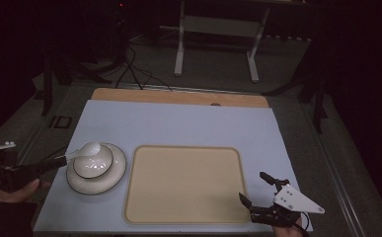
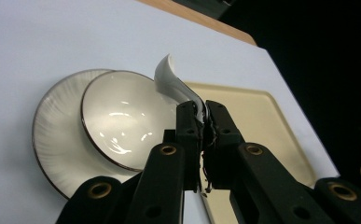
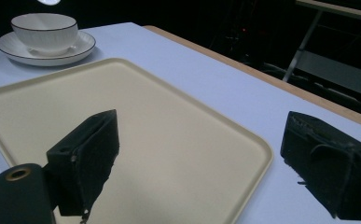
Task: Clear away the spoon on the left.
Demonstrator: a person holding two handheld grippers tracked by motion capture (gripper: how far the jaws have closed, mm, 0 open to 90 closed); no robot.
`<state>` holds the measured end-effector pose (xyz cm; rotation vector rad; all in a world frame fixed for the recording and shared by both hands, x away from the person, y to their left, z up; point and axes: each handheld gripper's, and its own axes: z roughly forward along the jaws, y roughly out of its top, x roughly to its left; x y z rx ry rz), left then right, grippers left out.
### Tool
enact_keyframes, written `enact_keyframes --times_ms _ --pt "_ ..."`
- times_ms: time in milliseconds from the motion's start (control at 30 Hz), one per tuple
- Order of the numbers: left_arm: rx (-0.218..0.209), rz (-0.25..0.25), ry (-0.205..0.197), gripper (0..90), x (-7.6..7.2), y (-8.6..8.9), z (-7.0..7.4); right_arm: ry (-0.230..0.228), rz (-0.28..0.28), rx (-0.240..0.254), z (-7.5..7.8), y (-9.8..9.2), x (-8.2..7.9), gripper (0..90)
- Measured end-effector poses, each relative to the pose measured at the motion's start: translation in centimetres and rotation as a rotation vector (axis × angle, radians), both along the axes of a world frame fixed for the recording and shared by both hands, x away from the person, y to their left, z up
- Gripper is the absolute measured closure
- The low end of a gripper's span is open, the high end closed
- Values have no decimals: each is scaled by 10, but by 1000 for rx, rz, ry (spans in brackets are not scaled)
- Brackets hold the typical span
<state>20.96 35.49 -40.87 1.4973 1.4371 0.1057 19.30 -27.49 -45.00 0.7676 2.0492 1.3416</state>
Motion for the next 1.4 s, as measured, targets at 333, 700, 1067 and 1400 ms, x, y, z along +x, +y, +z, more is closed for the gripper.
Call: enact_keyframes --times_ms 333,700,1067,1400 --pt "21 12 -49 861 -3 -16 11 3 1 0 0 1 1 115" --pt "62 9 -122 861 -9 -43 31 6 4 1 -1 1 1 115" --pt "82 -1 -159 861 -13 -68 32 6 3 3 -1 2 1 115" --pt "111 -3 -188 861 -18 -92 33 10 6 4 -1 2 2 115"
